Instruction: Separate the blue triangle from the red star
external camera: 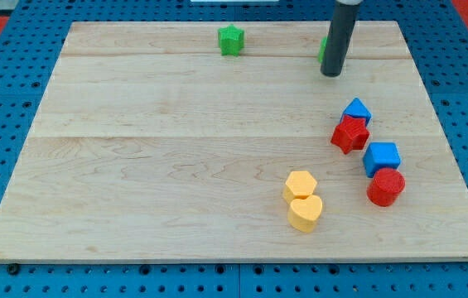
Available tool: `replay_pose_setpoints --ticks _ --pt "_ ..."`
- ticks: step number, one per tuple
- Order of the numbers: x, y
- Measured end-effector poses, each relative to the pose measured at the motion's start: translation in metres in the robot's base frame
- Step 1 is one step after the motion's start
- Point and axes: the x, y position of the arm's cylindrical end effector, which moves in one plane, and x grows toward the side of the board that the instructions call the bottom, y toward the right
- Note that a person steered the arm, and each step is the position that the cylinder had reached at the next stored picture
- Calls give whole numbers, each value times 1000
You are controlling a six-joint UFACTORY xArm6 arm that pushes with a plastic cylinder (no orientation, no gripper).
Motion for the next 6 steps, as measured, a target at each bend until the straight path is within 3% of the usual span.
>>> replay_pose_setpoints --ticks 1,3,5,6 --pt "-29 17" --pt "-32 20" --pt "86 40" --pt "118 40"
